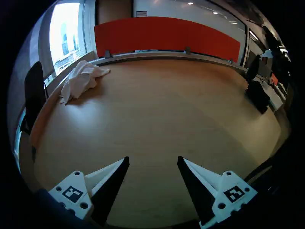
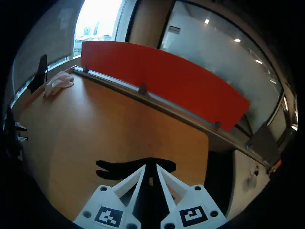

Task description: Fold towel

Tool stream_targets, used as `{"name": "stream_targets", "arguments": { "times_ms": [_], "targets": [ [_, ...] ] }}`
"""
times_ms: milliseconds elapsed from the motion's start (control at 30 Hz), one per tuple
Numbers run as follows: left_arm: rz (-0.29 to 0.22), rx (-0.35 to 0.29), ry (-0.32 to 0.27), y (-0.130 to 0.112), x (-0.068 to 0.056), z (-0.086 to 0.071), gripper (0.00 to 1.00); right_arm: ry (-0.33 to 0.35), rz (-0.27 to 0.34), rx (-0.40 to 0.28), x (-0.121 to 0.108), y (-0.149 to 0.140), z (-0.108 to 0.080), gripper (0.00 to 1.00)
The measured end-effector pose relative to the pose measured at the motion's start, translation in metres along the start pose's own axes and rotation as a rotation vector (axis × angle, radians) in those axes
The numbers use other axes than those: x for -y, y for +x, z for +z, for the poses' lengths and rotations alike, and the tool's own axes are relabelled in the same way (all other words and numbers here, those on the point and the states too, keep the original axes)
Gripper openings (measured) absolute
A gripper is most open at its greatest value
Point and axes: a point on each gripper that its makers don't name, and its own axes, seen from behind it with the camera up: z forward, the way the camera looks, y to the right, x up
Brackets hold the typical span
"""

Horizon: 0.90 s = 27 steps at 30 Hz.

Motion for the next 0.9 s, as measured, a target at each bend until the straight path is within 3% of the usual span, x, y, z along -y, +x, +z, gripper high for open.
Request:
{"name": "stream_targets", "arguments": {
  "times_ms": [400,900],
  "targets": [
    [0.018,0.006,-0.01,-0.001,-0.005,-0.001,0.94,-0.044,0.086,0.08,-0.009,-0.082,-0.023,0.05],
    [0.026,0.012,-0.006,-0.003,-0.006,-0.004,0.94,-0.068,0.166,0.18,-0.006,-0.16,-0.031,0.05]
  ]
}}
